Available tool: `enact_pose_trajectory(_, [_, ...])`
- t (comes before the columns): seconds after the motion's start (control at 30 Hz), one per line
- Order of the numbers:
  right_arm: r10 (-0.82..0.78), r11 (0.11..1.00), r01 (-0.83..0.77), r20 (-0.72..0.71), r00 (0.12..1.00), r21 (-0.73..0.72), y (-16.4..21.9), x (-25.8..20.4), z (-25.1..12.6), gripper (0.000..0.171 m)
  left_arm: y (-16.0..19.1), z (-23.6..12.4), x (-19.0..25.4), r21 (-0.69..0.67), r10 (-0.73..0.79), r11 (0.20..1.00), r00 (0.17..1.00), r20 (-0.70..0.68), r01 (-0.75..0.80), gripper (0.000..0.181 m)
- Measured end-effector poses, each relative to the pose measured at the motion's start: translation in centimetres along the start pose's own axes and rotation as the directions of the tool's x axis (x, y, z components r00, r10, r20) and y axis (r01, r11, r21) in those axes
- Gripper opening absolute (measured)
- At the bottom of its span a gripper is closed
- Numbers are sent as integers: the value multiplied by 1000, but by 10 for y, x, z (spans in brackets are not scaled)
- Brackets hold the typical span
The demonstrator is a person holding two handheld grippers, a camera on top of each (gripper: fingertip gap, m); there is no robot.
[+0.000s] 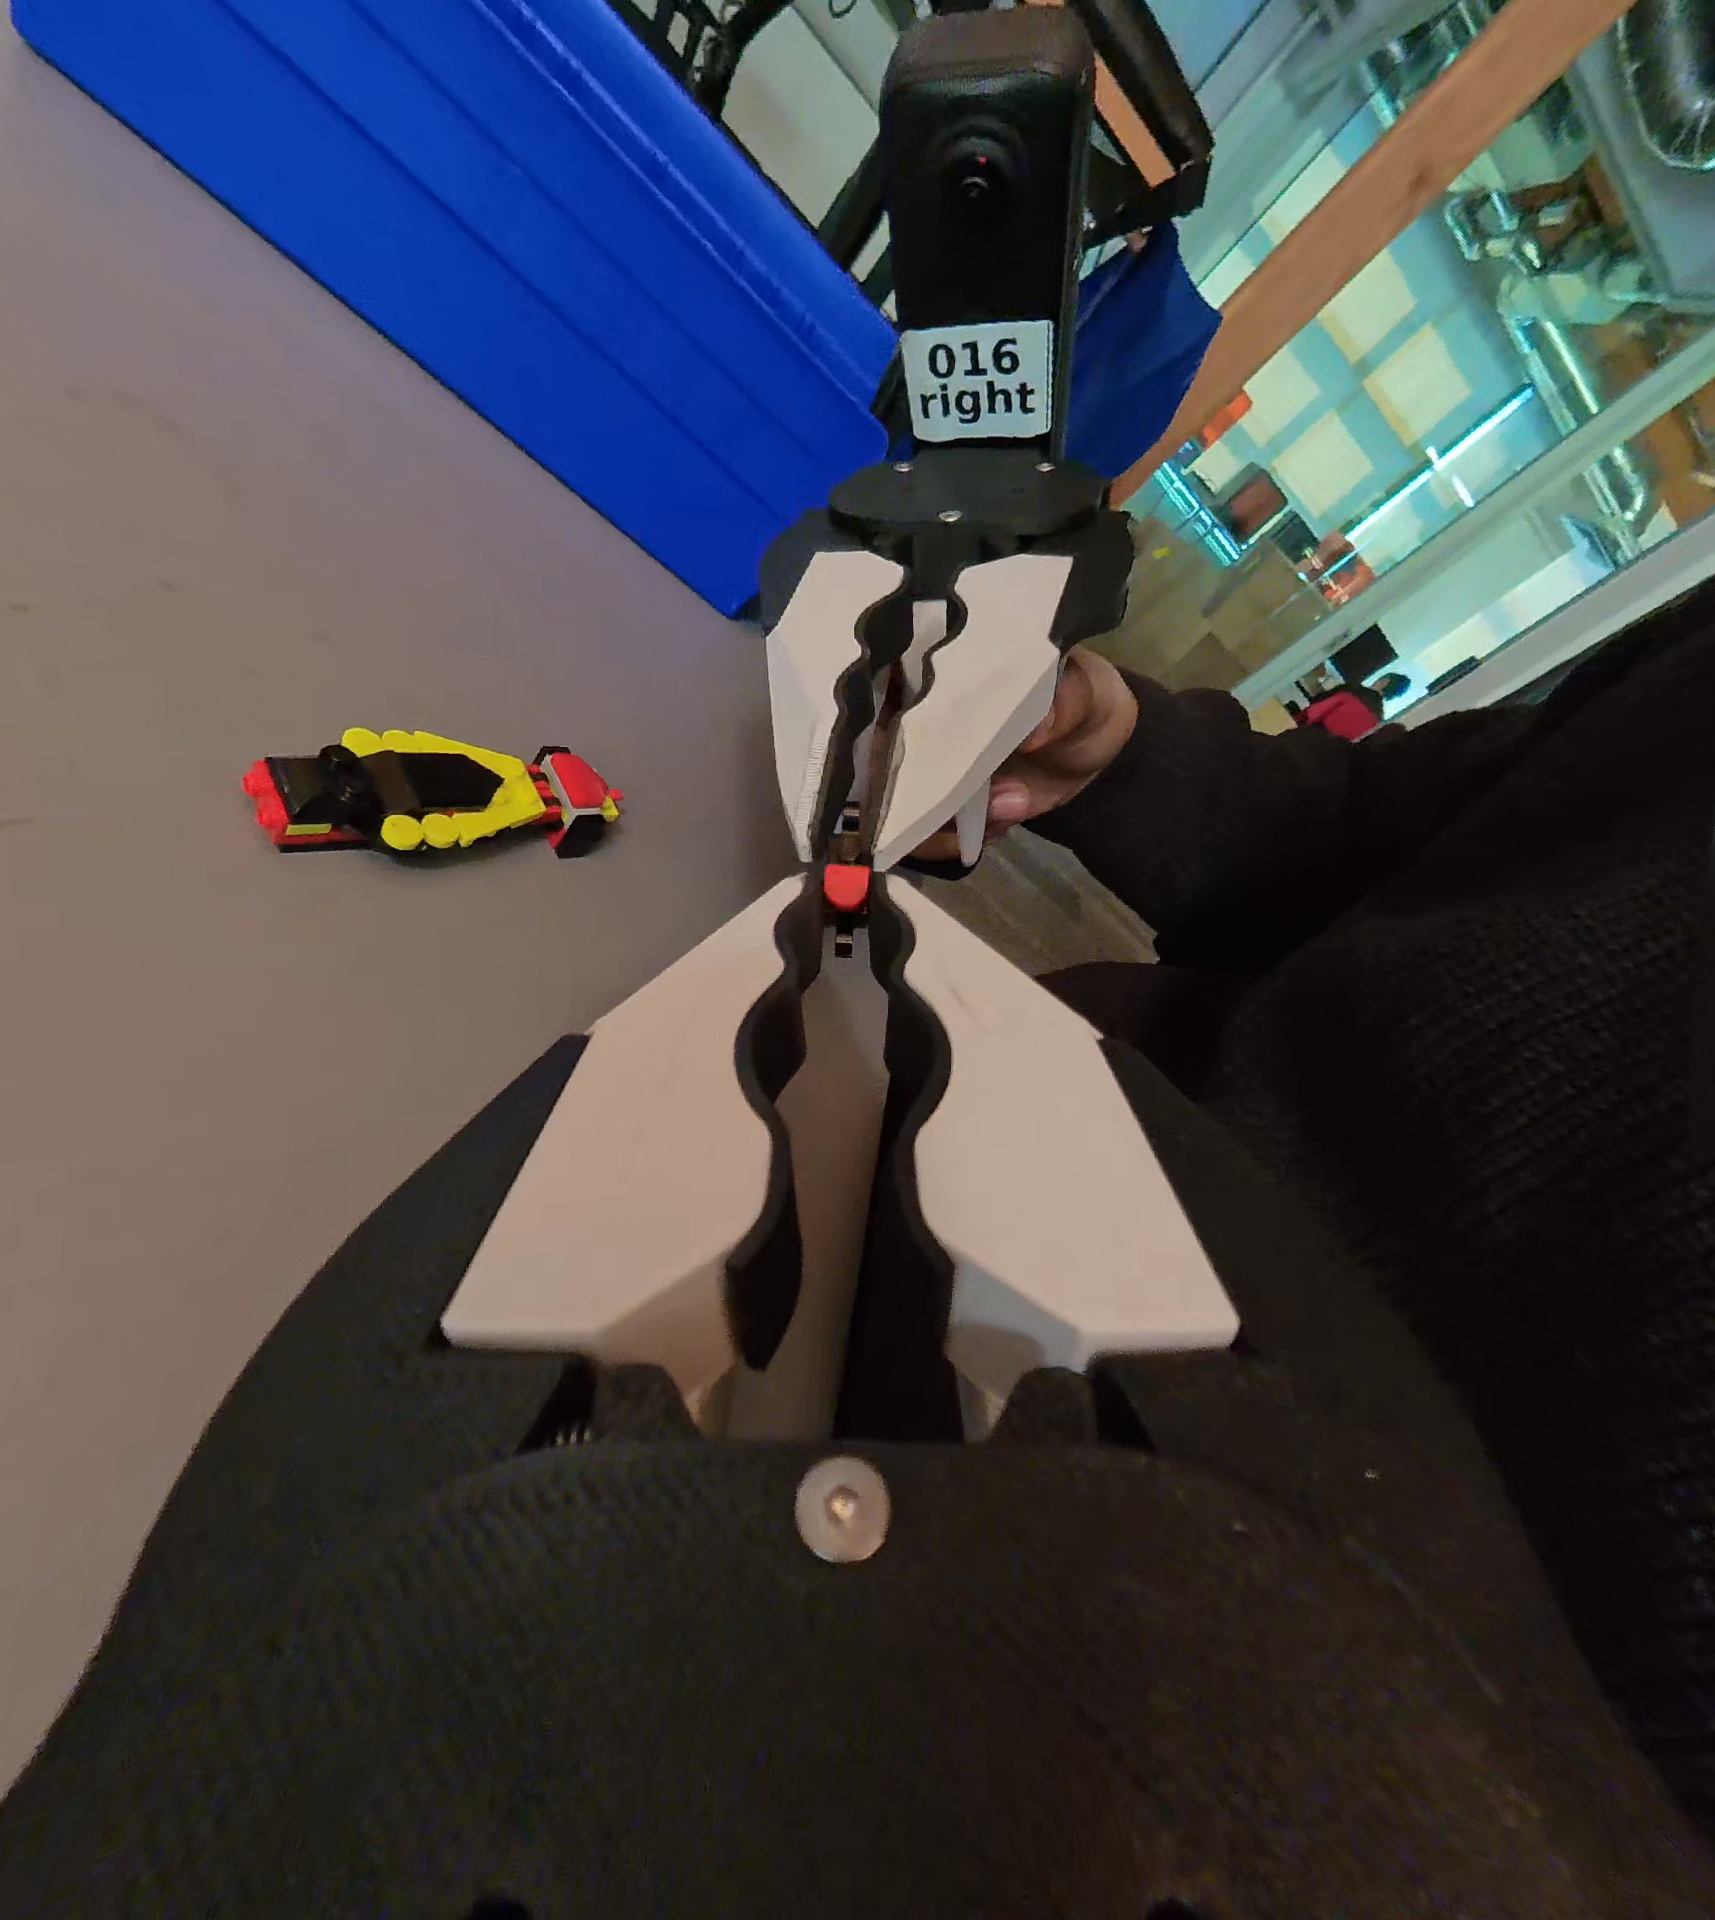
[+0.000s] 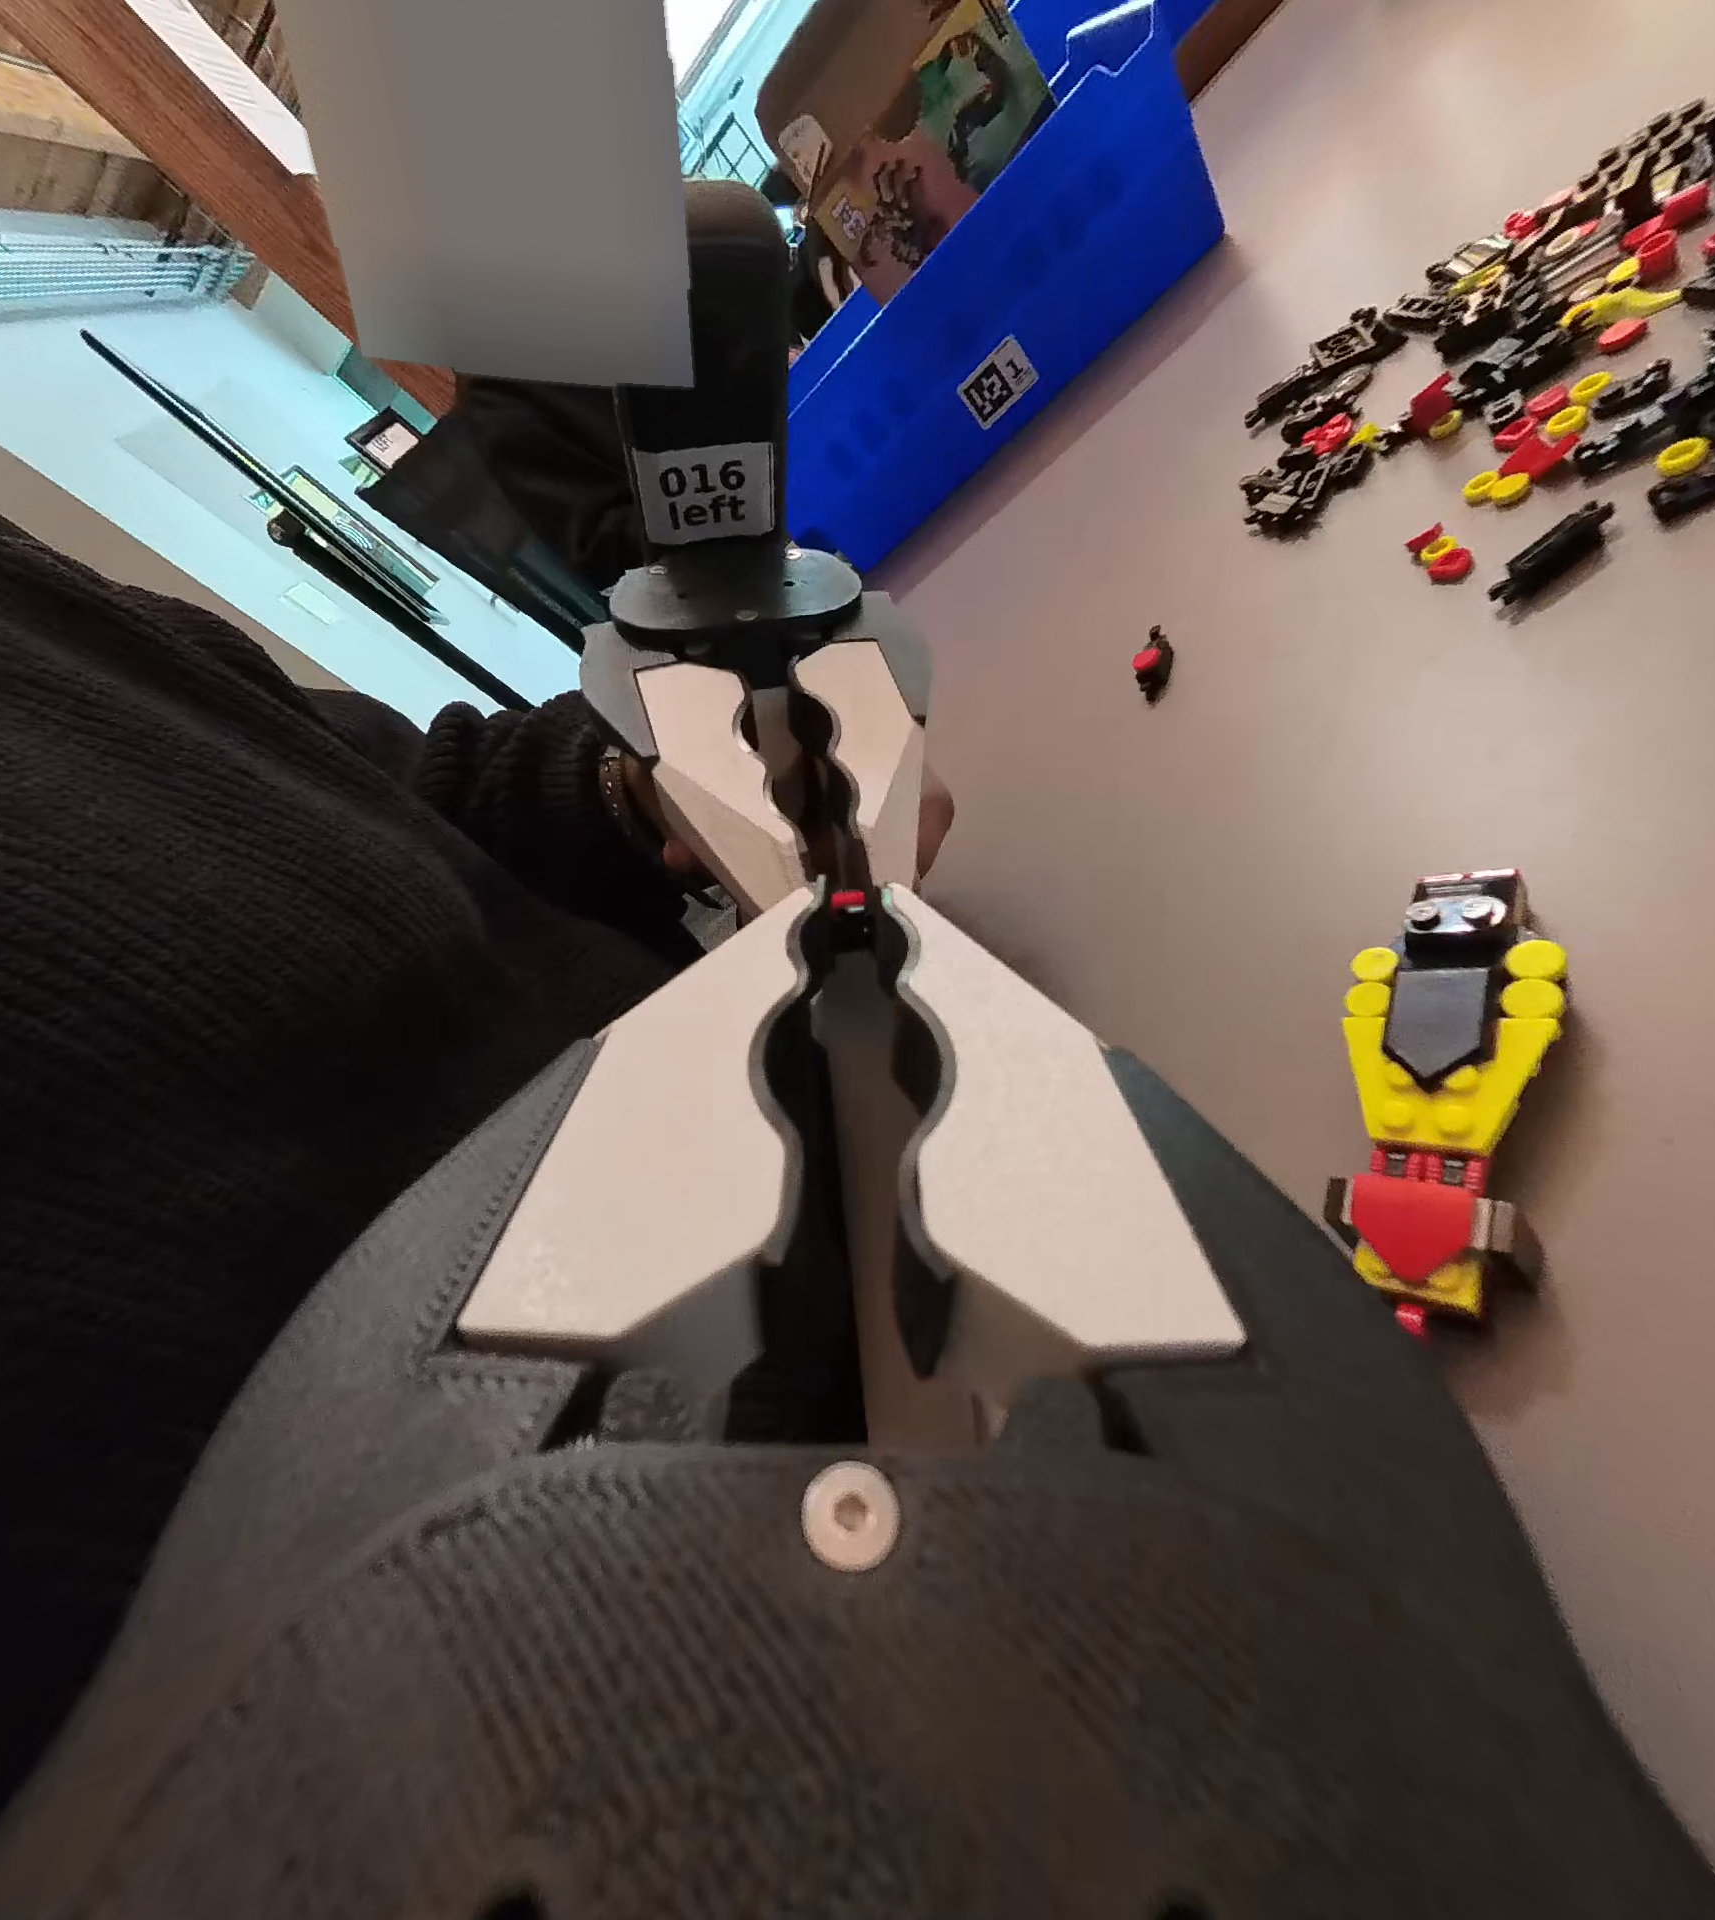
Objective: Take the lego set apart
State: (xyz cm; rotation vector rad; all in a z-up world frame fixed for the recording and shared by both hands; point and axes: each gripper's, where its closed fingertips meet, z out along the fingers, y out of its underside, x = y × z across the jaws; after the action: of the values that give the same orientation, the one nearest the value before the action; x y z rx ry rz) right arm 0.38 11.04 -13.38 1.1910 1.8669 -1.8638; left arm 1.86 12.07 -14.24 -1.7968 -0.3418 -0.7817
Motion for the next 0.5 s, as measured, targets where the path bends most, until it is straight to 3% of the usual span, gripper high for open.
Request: enact_pose_trajectory(0.5, [102,993,-107,91,991,53,-8,-4,-5,0,-21,-14,0,115,-91,989,994,-63,98,5])
